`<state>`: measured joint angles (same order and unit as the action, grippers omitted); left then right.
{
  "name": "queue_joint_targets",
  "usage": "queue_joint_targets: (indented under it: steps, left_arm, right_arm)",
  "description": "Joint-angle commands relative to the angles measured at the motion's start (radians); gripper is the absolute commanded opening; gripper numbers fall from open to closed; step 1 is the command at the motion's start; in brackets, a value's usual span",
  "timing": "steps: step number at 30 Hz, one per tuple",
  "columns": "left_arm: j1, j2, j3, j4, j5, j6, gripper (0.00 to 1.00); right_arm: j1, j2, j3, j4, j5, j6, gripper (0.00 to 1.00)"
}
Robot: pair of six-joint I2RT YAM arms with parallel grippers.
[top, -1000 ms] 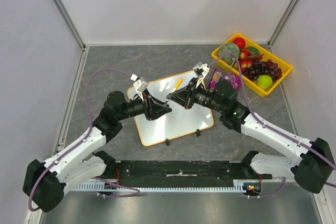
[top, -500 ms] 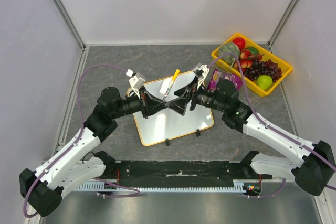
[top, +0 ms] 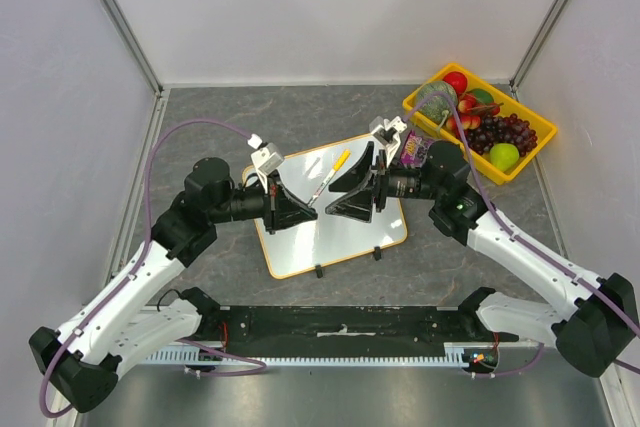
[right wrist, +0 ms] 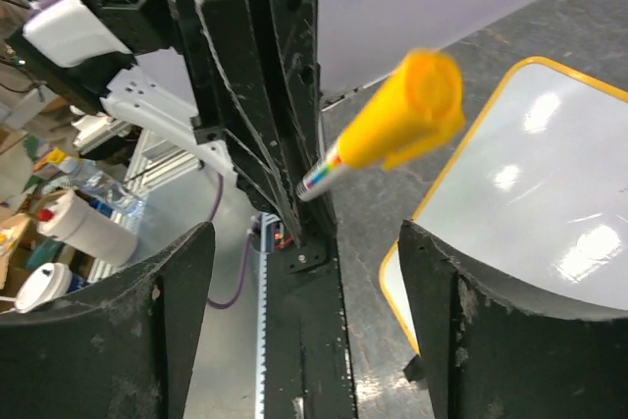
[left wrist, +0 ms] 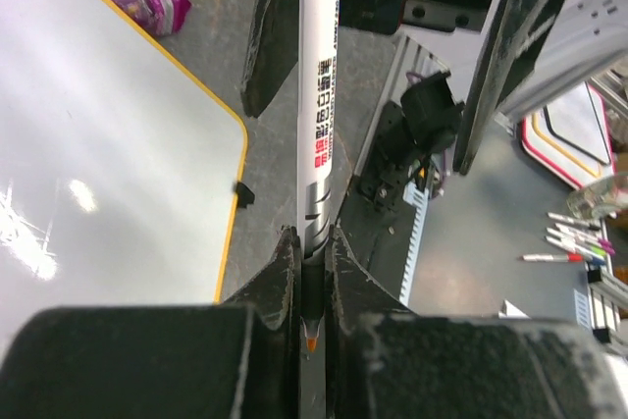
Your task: Write a sentence on the whiteboard
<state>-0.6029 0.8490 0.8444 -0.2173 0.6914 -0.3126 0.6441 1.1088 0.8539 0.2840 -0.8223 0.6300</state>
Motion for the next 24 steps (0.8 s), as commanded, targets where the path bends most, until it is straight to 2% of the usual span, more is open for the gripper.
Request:
queue_joint_targets:
  steps: [1, 4, 5, 10, 16, 24]
  left_arm:
    - [-0.001, -0.011, 0.021, -0.054, 0.077, 0.072, 0.02]
    - [-0.005, -0.007, 0.016, -0.056, 0.095, 0.073, 0.02]
    - [-0.005, -0.008, 0.016, -0.056, 0.100, 0.073, 0.02]
    - [-0.006, -0.021, 0.012, -0.056, 0.111, 0.075, 0.02]
    - [-0.009, -0.022, 0.005, -0.053, 0.123, 0.070, 0.02]
    - [-0.012, -0.018, 0.002, -0.044, 0.149, 0.067, 0.02]
  right_arm:
    - [-0.003, 0.014, 0.024, 0.165, -0.106, 0.109, 0.73]
    - [-0.001, 0.040, -0.003, 0.288, -0.109, 0.203, 0.63]
    - [-0.001, 0.048, -0.004, 0.300, -0.107, 0.220, 0.56]
    - [0.002, 0.085, -0.001, 0.333, -0.103, 0.250, 0.42]
    - [0.023, 0.103, 0.008, 0.327, -0.126, 0.251, 0.38]
    - [0.034, 0.088, 0.014, 0.221, -0.127, 0.182, 0.33]
